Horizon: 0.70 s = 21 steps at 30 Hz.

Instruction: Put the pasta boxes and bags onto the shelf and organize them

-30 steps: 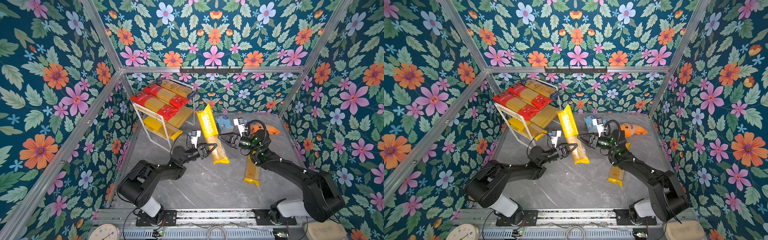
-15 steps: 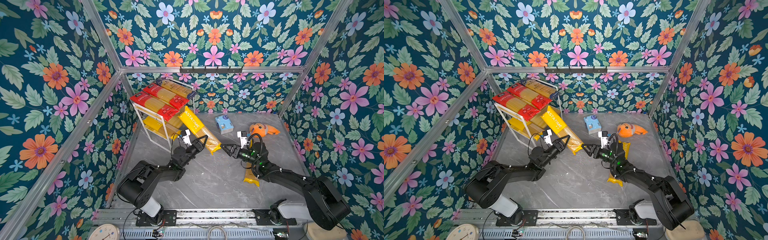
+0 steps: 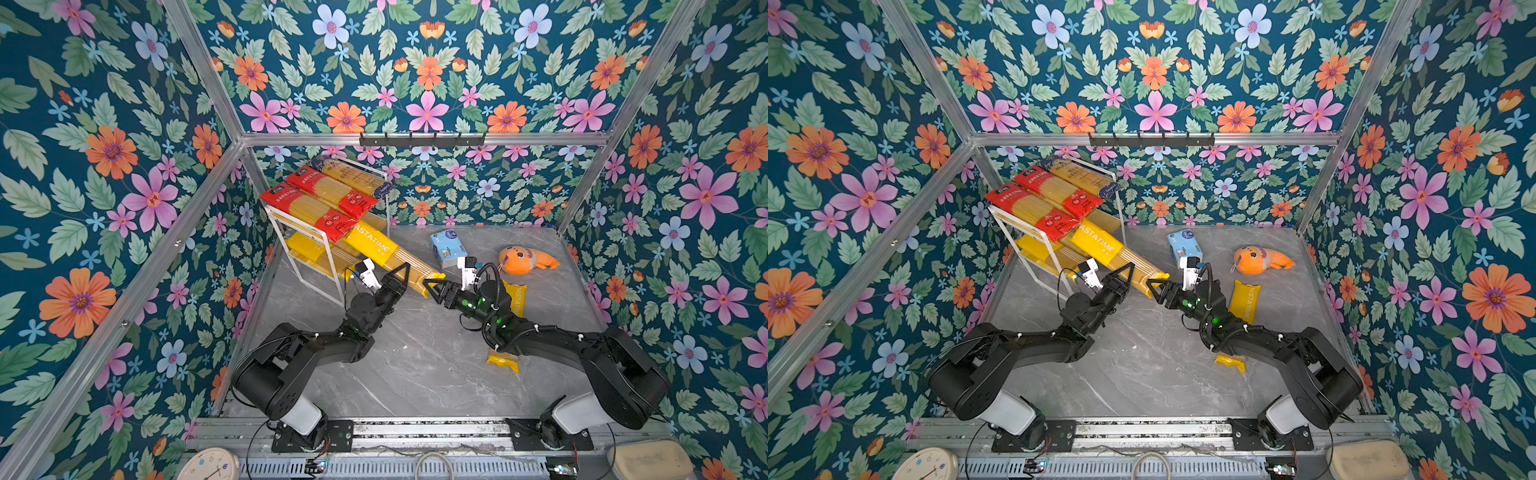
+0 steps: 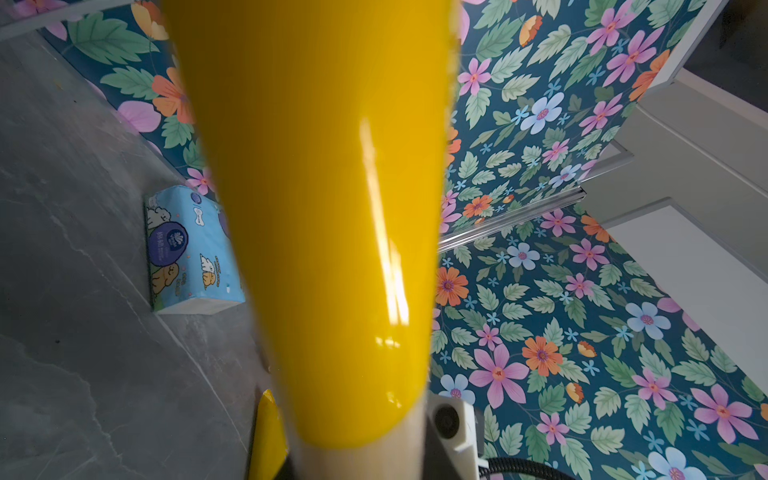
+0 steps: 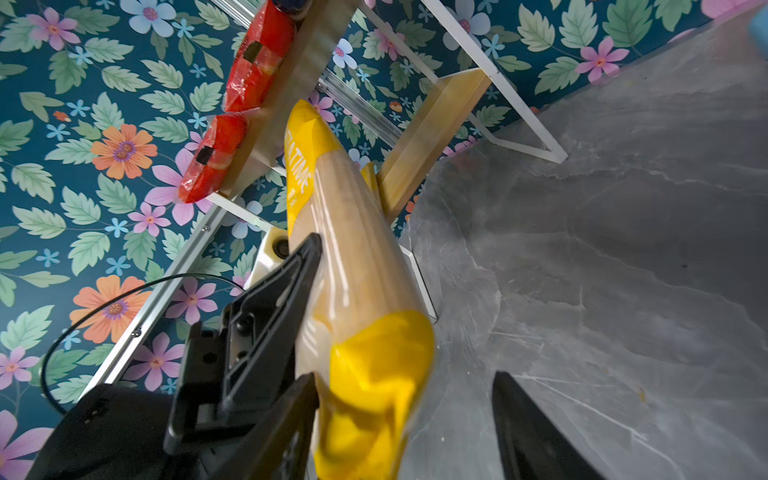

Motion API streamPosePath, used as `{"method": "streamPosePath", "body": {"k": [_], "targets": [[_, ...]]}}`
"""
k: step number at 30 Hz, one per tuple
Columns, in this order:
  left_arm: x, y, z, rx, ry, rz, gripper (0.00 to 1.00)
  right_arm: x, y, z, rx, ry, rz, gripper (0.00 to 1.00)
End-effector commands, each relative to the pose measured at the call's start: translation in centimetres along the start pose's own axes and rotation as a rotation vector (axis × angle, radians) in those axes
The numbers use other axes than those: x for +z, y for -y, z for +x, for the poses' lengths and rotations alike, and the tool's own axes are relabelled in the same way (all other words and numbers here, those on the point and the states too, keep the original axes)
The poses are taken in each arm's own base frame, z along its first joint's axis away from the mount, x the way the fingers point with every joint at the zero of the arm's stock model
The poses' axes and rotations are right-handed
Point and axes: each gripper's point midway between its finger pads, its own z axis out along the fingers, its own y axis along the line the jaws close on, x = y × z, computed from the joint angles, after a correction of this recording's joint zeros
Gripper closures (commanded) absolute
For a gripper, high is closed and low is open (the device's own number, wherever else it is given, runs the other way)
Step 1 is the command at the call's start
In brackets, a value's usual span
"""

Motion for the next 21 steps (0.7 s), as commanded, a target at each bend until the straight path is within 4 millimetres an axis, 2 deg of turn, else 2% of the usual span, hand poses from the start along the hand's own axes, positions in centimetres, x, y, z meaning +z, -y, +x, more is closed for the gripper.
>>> {"method": "streamPosePath", "body": {"k": [1,6,15,21], "targets": [[0.0,2.8,-0.4,0.010,0.008,0.103,0.74,0.5,-1.4,-1.3,-0.002,0.060,-0.053,0.34],[0.1,2.9,-0.2,0.007,0.001,0.098,0.71,1.2,-2.4,-1.8,0.014,0.078,-0.108,0.43],[-0.1,3.1,-0.3,0.038,0.001,0.088,0.61,2.0,-2.5,-1.6,0.037,0.065,-0.116,0.73],[-0.5,3.2,-0.4,0.088,0.002,0.074,0.53,2.3,-2.7,-2.0,0.061,0.085,-0.136,0.86]]}}
